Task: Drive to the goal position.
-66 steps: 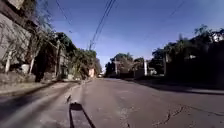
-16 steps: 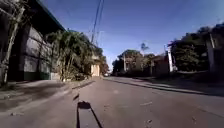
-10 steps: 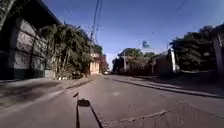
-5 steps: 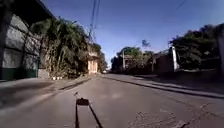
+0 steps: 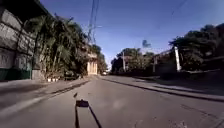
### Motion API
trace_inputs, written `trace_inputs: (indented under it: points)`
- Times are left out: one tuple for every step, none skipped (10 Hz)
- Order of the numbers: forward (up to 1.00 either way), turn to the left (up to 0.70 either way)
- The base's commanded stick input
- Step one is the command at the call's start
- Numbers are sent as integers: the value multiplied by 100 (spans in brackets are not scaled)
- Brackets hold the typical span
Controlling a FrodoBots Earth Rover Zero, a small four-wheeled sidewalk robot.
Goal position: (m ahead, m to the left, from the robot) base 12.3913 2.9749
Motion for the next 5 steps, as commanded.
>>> trace_inputs:
  points:
    - [100,3]
    - [100,6]
    - [100,7]
    - [100,7]
    - [100,7]
